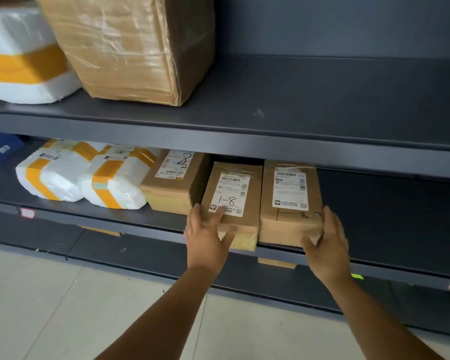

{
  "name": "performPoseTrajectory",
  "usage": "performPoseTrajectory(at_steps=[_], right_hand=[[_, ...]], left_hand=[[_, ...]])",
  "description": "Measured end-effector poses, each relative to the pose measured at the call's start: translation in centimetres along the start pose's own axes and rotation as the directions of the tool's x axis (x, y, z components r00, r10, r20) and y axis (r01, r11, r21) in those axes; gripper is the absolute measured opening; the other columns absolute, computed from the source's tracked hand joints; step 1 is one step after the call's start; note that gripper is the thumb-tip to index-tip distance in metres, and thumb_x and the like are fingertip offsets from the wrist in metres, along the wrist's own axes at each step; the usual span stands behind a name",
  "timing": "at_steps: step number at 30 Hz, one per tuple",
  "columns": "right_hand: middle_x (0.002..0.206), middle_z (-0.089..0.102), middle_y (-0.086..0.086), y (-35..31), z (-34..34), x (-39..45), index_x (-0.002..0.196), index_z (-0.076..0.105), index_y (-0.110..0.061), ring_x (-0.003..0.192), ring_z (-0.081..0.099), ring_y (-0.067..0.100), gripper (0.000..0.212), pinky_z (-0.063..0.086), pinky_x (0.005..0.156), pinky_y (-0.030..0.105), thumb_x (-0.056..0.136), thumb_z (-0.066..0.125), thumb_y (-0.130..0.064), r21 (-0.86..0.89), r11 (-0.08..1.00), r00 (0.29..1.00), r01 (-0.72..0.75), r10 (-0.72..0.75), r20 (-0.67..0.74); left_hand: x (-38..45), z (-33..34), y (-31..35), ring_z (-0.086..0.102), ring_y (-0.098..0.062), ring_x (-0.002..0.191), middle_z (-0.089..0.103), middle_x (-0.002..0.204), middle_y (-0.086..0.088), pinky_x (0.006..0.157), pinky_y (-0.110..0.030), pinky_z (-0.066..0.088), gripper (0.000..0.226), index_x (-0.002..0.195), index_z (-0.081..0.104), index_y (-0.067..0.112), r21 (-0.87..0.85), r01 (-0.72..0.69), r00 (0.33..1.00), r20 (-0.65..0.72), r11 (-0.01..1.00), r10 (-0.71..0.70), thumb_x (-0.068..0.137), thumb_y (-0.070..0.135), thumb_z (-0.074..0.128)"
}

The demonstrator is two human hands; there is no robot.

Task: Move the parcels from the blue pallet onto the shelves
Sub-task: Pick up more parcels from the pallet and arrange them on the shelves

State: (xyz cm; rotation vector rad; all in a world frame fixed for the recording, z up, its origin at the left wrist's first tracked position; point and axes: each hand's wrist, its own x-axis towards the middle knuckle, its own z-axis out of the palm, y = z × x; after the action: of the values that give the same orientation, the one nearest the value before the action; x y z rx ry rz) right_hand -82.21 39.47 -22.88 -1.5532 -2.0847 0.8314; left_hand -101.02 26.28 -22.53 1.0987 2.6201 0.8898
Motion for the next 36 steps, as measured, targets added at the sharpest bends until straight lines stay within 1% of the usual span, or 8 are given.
performPoseTrajectory(at_steps=[2, 5, 7, 10, 12, 18, 26, 36], right_hand=[[0.159, 0.02, 0.004, 0.5, 0.7, 0.1, 0.152, 0.025, -0.027, 0.145, 0.016, 0.032, 0.078, 0.019, 0.113, 0.054, 0.087, 0.067, -0.024, -0.272, 0.952, 0.986, 0.138, -0.158, -0.053], [0.153, 0.034, 0.001, 0.2, 1.8, 0.7, 0.148, 0.035, -0.027, 0.145, 0.021, 0.03, 0.072, 0.018, 0.113, 0.057, 0.085, 0.069, -0.02, -0.453, 0.826, 0.93, 0.334, -0.368, 0.014], [0.155, 0.031, 0.0, -0.7, 2.2, 1.5, 0.15, 0.029, -0.028, 0.146, 0.019, 0.027, 0.07, 0.013, 0.115, 0.053, 0.089, 0.063, -0.02, -0.497, 0.787, 0.918, 0.366, -0.392, 0.056], [0.161, 0.01, -0.005, -2.3, 2.2, 3.0, 0.153, 0.01, -0.031, 0.149, 0.0, 0.023, 0.069, 0.001, 0.118, 0.048, 0.097, 0.048, -0.023, -0.531, 0.771, 0.933, 0.352, -0.335, 0.133], [0.162, -0.003, -0.006, -3.2, 1.9, 3.8, 0.154, -0.001, -0.031, 0.149, -0.009, 0.022, 0.072, -0.004, 0.118, 0.047, 0.098, 0.044, -0.025, -0.552, 0.762, 0.94, 0.34, -0.28, 0.193], [0.16, -0.018, -0.004, -5.1, 0.7, 3.2, 0.152, -0.016, -0.027, 0.147, -0.018, 0.023, 0.095, -0.009, 0.115, 0.049, 0.091, 0.057, -0.039, -0.571, 0.763, 0.938, 0.302, -0.133, 0.32], [0.161, -0.013, 0.001, -7.9, -4.5, -4.7, 0.153, -0.009, -0.019, 0.146, -0.019, 0.023, 0.091, -0.007, 0.117, 0.04, 0.093, 0.057, -0.039, -0.5, 0.831, 0.919, 0.244, -0.033, 0.394], [0.162, -0.011, 0.0, -11.9, -17.1, -17.6, 0.153, -0.01, -0.016, 0.147, -0.015, 0.021, 0.093, -0.003, 0.119, 0.038, 0.093, 0.056, -0.041, -0.502, 0.864, 0.961, 0.048, 0.097, 0.258]], left_hand=[[0.8, 0.3, -0.8, 0.012, -0.031, 0.147, 0.024, 0.156, -0.008, 0.117, -0.049, 0.014, 0.05, 0.139, 0.048, 0.032, 0.259, -0.177, 0.982, -0.018, 0.949, 0.188, 0.091, 0.041, 0.06], [2.4, 0.6, -1.0, 0.031, -0.027, 0.141, 0.045, 0.146, -0.007, 0.115, -0.045, 0.021, 0.047, 0.136, 0.053, 0.024, 0.336, -0.379, 0.92, 0.04, 0.862, 0.389, 0.09, 0.029, 0.063], [3.4, 0.6, -0.3, 0.034, -0.026, 0.14, 0.047, 0.145, -0.006, 0.115, -0.039, 0.019, 0.046, 0.138, 0.051, 0.023, 0.353, -0.385, 0.918, 0.049, 0.853, 0.394, 0.093, 0.024, 0.059], [5.6, 0.5, 0.6, 0.016, -0.022, 0.147, 0.025, 0.157, -0.001, 0.119, -0.035, 0.008, 0.052, 0.148, 0.03, 0.027, 0.42, -0.32, 0.947, 0.134, 0.849, 0.291, 0.099, 0.02, 0.046], [6.8, 0.3, 1.3, 0.011, -0.022, 0.147, 0.016, 0.159, 0.0, 0.119, -0.037, 0.008, 0.056, 0.15, 0.022, 0.027, 0.491, -0.288, 0.956, 0.189, 0.822, 0.222, 0.099, 0.018, 0.045], [6.4, -0.8, 2.2, 0.003, -0.027, 0.148, 0.002, 0.161, -0.007, 0.119, -0.042, 0.005, 0.081, 0.154, 0.001, 0.021, 0.563, -0.298, 0.939, 0.317, 0.771, 0.132, 0.094, 0.018, 0.056], [-0.7, -6.3, 5.7, -0.001, -0.028, 0.148, 0.003, 0.161, -0.008, 0.118, -0.042, -0.001, 0.079, 0.153, -0.004, 0.022, 0.485, -0.405, 0.873, 0.456, 0.775, 0.172, 0.097, 0.035, 0.05], [-10.8, -16.5, 14.8, 0.005, -0.026, 0.148, 0.012, 0.16, -0.005, 0.119, -0.039, 0.003, 0.074, 0.153, 0.004, 0.023, 0.3, -0.573, 0.772, 0.511, 0.763, 0.378, 0.097, 0.038, 0.049]])
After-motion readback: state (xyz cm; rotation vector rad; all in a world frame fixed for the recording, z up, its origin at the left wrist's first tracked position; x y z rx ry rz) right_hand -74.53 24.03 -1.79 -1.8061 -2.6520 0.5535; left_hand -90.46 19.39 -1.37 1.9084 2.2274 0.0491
